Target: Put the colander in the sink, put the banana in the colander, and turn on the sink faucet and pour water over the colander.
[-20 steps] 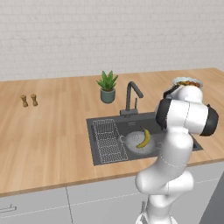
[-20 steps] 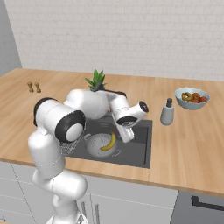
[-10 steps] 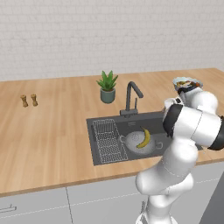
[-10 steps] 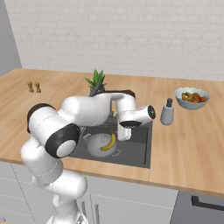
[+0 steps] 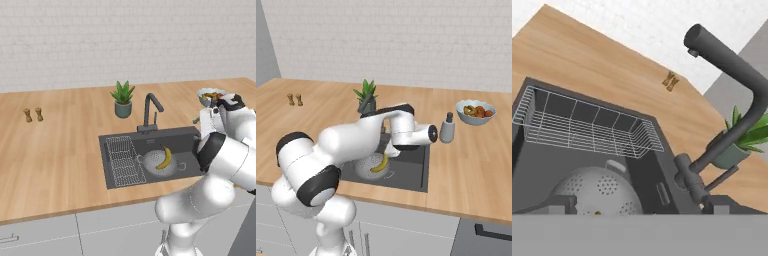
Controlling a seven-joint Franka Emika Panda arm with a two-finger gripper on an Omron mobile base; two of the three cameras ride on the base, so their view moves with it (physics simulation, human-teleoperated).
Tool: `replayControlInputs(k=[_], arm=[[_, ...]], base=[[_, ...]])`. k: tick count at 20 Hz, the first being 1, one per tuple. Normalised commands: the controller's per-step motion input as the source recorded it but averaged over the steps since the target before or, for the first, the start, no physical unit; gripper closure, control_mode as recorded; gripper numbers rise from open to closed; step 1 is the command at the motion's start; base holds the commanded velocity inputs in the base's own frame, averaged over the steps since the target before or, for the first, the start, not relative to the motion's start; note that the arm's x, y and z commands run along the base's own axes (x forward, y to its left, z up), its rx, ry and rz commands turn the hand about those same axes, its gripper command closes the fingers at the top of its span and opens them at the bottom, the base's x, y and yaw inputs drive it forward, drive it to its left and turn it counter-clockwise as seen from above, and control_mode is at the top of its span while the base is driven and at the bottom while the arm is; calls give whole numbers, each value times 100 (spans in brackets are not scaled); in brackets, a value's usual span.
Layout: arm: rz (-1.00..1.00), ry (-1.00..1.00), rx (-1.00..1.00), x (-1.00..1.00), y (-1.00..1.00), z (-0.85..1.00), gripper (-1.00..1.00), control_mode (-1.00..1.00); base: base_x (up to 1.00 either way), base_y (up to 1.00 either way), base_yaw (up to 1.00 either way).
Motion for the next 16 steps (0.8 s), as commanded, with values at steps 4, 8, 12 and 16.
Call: replayControlInputs(k=[4, 8, 12, 16], arm=[[-25, 2, 15, -6, 0, 23, -100, -100], [-27, 8, 26, 16, 0, 21, -100, -100], [-24, 2, 31, 25, 2, 7, -100, -100], [-12, 8, 46, 21, 1, 3, -100, -100]], base=[[0, 0, 0], [0, 0, 0], [0, 0, 0], [0, 0, 0]])
